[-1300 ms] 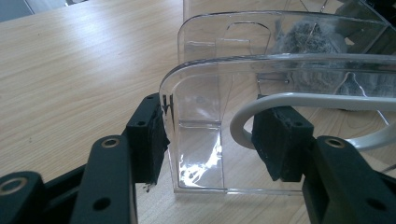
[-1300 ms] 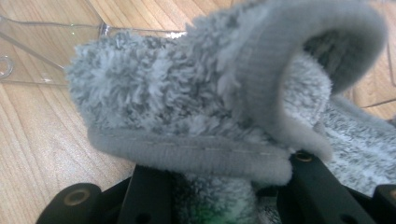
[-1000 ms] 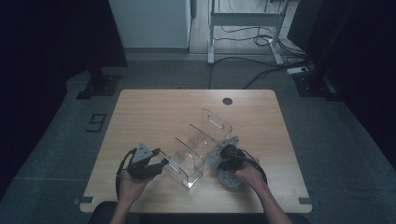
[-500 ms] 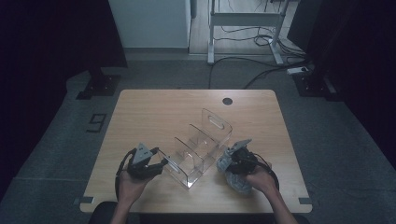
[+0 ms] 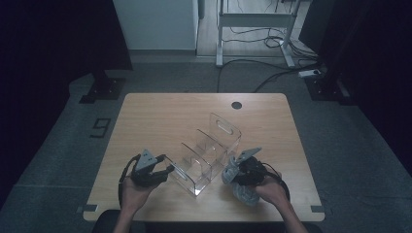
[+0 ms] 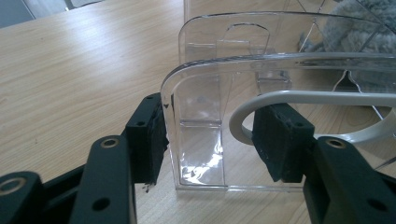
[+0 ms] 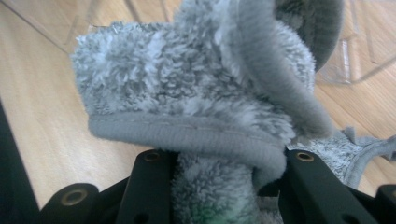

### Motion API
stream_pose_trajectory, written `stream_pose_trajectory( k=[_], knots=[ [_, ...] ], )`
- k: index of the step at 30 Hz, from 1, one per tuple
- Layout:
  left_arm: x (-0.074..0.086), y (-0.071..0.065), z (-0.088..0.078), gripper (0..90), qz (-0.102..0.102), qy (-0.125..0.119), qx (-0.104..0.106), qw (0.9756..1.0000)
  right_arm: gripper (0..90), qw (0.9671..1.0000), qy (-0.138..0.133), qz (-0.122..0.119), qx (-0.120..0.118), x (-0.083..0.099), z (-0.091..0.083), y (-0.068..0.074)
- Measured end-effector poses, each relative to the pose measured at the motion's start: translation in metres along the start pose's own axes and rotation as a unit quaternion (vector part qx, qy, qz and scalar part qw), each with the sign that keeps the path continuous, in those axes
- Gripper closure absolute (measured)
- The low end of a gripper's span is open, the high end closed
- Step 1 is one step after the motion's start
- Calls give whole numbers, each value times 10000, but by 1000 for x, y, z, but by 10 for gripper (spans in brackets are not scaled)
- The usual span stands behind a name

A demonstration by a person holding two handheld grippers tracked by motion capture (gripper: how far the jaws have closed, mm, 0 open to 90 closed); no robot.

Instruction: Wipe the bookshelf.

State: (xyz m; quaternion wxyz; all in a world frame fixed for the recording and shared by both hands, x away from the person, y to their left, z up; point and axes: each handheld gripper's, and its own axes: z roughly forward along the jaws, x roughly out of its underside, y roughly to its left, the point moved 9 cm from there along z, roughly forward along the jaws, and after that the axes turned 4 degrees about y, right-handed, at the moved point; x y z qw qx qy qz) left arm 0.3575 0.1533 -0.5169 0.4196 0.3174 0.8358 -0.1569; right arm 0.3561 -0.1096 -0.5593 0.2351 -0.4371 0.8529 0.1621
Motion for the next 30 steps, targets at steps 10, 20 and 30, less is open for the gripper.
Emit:
stream_pose_trajectory(
  k=[10,20,30],
  knots=[
    [-1,-3,1,459,-8,-2,40,10000,637,9991,-9,-282,-306,-15,14,27],
    [-1,-6,4,461,-45,-23,159,9999,620,9987,-96,-461,-195,-29,26,33],
    [-3,-5,5,464,-65,-16,102,9999,661,9987,2,-503,-52,-33,34,30]
  ],
)
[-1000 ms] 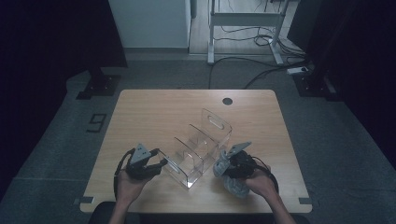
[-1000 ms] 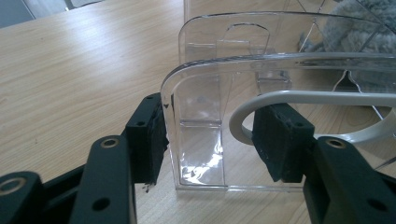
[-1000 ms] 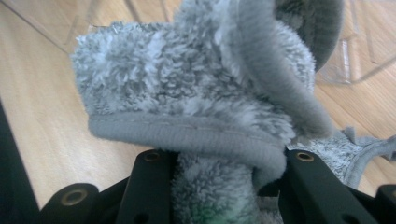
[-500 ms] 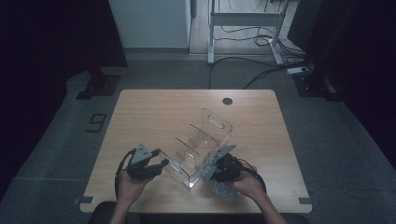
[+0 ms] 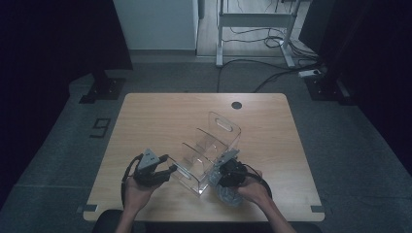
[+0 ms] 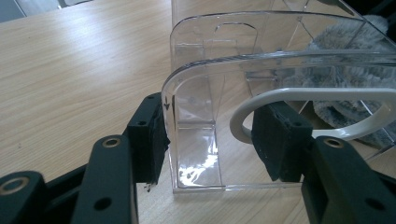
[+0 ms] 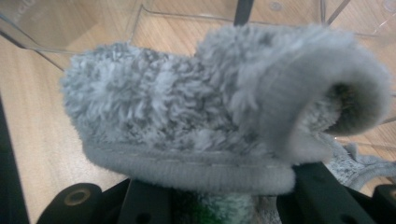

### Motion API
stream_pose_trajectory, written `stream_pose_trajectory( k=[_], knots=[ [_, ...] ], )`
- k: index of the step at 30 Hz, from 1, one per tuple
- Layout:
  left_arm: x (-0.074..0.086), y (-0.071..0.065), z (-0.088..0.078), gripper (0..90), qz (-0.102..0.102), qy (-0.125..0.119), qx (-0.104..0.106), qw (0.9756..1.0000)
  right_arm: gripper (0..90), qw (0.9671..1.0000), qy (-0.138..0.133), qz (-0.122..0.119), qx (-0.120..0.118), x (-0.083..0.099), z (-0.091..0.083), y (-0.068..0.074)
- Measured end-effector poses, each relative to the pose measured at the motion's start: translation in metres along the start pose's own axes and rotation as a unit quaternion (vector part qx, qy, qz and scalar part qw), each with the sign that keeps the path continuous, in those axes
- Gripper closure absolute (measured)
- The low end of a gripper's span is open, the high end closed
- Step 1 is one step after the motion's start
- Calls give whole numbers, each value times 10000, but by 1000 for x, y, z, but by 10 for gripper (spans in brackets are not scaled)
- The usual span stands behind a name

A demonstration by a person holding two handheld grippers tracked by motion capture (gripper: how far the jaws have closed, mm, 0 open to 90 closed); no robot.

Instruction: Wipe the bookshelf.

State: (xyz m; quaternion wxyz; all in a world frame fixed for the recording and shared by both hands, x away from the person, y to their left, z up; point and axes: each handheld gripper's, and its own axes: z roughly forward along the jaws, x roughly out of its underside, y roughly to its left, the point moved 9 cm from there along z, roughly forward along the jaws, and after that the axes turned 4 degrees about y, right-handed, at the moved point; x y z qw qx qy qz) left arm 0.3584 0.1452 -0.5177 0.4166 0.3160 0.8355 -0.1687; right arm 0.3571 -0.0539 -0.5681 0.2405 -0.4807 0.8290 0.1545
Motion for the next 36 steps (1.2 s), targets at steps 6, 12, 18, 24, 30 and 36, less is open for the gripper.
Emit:
stream_pose_trajectory(
  k=[6,12,18,24,30,36],
  knots=[
    [-1,0,1,465,-11,0,-8,10000,659,9998,170,-4,106,4,11,-3],
    [-1,2,2,465,-28,-12,-27,10000,656,9994,313,5,149,8,22,-6],
    [-1,3,2,465,-48,-22,-22,10000,650,9993,352,-12,120,11,29,-7],
    [-1,3,2,465,-50,-34,-24,10000,648,9994,332,13,96,12,30,-8],
    [-1,3,2,464,-37,-49,-28,10000,646,9990,411,-22,159,14,25,-8],
    [-1,3,2,452,0,-71,-46,10000,646,9991,389,56,174,20,12,-6]
  ],
)
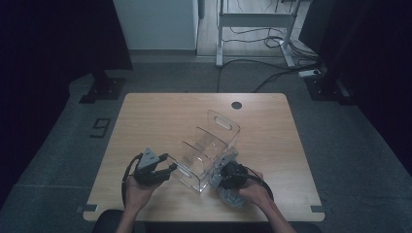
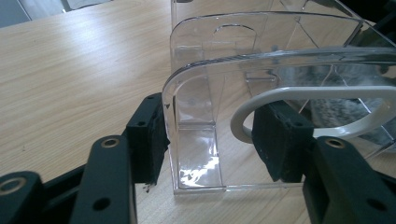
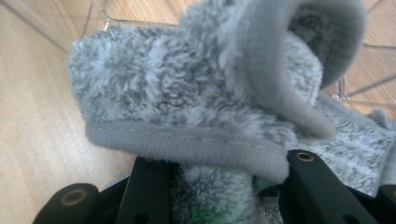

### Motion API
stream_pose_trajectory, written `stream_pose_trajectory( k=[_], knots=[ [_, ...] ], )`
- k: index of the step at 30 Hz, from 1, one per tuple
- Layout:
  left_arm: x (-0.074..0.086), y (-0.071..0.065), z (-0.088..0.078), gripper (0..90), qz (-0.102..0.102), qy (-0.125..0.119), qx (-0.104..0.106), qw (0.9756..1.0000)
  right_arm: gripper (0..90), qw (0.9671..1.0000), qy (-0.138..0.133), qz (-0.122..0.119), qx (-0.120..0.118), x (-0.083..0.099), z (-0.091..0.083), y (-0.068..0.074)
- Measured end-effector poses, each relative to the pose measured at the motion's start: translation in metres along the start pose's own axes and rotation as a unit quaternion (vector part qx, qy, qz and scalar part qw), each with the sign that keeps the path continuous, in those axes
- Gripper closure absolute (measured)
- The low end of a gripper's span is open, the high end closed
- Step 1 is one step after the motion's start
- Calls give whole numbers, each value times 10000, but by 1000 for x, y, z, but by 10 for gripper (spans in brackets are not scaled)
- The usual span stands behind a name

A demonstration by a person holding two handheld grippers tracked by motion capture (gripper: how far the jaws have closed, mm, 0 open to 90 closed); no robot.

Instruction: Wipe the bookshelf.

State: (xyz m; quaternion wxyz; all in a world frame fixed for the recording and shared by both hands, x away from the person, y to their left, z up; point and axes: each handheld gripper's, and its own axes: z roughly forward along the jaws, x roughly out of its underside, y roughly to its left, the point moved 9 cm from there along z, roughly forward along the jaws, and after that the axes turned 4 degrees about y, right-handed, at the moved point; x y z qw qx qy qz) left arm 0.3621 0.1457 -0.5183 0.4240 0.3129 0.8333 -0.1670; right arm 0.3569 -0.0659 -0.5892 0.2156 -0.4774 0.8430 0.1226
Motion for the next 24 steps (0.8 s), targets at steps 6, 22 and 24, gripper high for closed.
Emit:
stream_pose_trajectory(
  k=[6,22,24],
  knots=[
    [1,1,-1,415,5,26,-36,10000,645,10000,-64,0,-57,10,-12,5],
    [3,2,-5,500,17,120,69,9999,640,9977,-311,-211,-556,4,-25,40],
    [5,1,-3,523,71,192,37,9998,638,9974,-299,-262,-609,1,-23,45]
  ],
)
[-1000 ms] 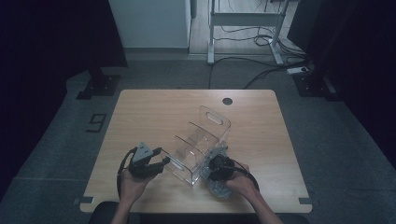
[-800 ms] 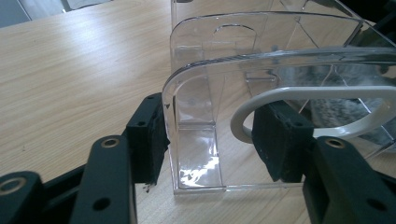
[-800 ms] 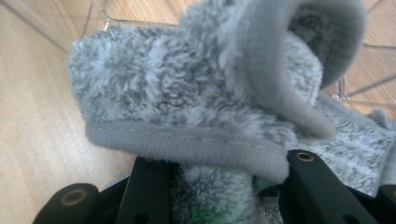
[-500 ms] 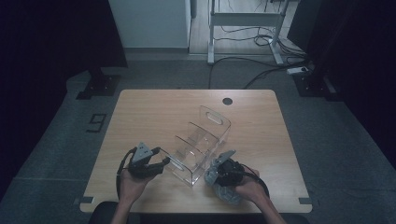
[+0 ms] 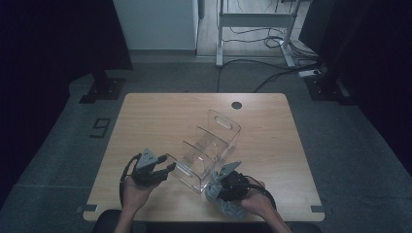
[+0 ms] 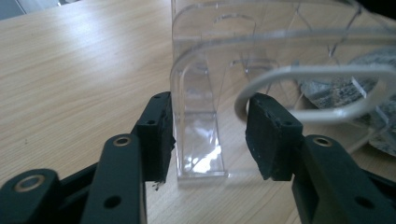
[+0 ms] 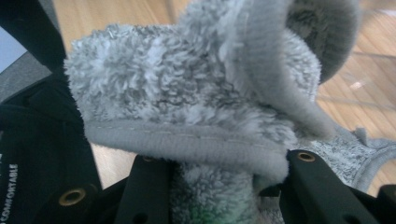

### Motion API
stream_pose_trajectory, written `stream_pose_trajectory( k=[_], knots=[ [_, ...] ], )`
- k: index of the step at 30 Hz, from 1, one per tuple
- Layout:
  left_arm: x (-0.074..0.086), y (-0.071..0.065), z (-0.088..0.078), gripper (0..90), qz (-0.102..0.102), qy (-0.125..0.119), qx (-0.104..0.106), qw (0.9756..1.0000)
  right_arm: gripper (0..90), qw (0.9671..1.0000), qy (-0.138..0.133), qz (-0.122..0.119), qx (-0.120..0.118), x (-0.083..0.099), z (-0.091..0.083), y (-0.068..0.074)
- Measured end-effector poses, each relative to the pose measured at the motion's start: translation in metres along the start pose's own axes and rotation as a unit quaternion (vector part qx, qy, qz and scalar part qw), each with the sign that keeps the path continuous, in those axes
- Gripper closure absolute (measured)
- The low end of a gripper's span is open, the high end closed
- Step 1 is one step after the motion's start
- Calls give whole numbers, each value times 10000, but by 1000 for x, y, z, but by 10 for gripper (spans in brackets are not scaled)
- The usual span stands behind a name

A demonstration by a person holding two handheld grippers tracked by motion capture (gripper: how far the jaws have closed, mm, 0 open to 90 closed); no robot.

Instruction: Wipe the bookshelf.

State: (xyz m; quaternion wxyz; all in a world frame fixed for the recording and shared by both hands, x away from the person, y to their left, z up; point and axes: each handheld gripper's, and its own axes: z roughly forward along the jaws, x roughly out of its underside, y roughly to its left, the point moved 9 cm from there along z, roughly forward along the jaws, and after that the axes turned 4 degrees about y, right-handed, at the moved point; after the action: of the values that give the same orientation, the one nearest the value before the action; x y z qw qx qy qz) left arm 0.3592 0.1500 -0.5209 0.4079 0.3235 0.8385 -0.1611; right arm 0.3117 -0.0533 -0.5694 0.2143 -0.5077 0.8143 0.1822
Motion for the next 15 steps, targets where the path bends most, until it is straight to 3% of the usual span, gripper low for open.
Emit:
stream_pose_trajectory(
  k=[7,10,15],
  knots=[
    [-2,-2,4,518,10,11,-63,10000,636,9999,-68,-98,-112,-11,7,10],
    [-7,-2,3,486,-76,-106,10,9999,634,9998,-85,-101,-119,-14,9,11],
    [-12,0,7,443,-77,-115,-87,9999,631,9997,-126,-114,-168,-18,8,13]
  ],
)
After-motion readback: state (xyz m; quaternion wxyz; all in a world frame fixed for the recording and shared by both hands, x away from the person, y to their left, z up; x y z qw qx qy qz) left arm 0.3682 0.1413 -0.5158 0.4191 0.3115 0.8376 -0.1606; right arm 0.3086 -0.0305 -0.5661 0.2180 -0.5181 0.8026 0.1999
